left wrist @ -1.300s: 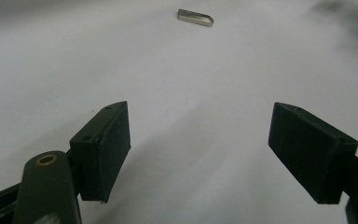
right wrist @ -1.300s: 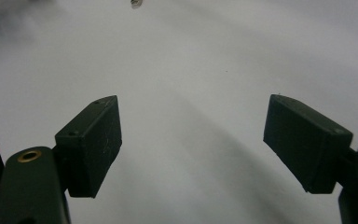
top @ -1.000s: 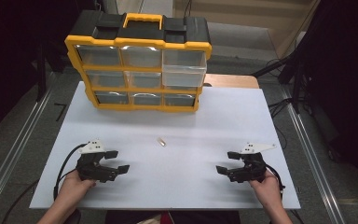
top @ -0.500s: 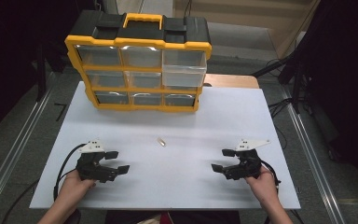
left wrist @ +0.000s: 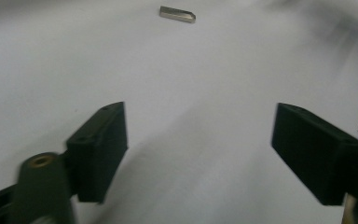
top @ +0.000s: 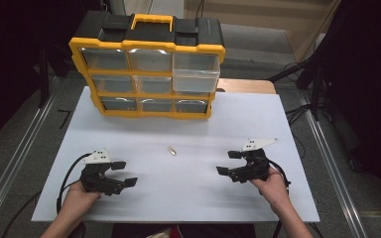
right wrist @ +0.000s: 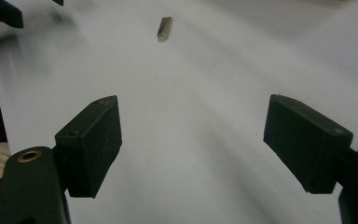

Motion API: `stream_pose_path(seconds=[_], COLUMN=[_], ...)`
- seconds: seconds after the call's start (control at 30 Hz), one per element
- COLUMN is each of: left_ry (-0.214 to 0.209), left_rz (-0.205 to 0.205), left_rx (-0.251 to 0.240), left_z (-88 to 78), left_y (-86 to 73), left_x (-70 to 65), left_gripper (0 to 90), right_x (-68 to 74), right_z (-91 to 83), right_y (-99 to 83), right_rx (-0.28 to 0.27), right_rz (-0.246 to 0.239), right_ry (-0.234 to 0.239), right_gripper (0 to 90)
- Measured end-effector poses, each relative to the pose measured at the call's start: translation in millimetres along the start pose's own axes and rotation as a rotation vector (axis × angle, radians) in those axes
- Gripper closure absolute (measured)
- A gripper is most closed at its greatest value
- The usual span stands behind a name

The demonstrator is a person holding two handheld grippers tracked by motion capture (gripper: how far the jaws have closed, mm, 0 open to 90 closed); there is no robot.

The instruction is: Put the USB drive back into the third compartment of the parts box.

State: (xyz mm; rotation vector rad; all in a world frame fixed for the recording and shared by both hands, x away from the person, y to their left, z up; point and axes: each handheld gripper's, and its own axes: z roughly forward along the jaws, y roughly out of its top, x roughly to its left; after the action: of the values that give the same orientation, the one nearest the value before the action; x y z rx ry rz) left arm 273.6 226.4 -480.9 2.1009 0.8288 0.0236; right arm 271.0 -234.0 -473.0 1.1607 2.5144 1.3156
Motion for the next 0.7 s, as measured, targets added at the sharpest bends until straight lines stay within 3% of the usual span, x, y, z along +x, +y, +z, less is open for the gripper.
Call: stream_pose_path(seconds=[0.1, 0.17, 0.23, 0.53, 0.7], left_ry=[0.010, 0.016, 0.018, 0.000, 0.004], left_rz=[-0.006, -0.006, -0.013, -0.023, -0.020], left_rx=[-0.014, -0.013, -0.017, -0.052, -0.044], left_z=[-0.6, -0.6, -0.6, -4.2, -3.8], left_y=[0.2, 0.4, 0.7, 1.6, 1.4], left_x=[-0.2, -0.1, -0.3, 0.9, 1.0], left_gripper=[13.3, 4.2, 1.5, 1.5, 1.6], right_x=[-0.8, -1.1, -1.2, 0.6, 0.5], right_z=[2.4, 3.7, 4.6, 6.1, 12.0], right_y=[4.2, 6.2, 8.3, 17.7, 24.7], right_rx=[0.004, 0.008, 0.009, -0.015, -0.008], right_rz=[0.001, 0.007, 0.005, 0.005, 0.005], right_ry=[-0.005, -0.011, -0.013, -0.015, -0.012], right_gripper=[17.4, 17.4, 17.4, 17.4, 17.5])
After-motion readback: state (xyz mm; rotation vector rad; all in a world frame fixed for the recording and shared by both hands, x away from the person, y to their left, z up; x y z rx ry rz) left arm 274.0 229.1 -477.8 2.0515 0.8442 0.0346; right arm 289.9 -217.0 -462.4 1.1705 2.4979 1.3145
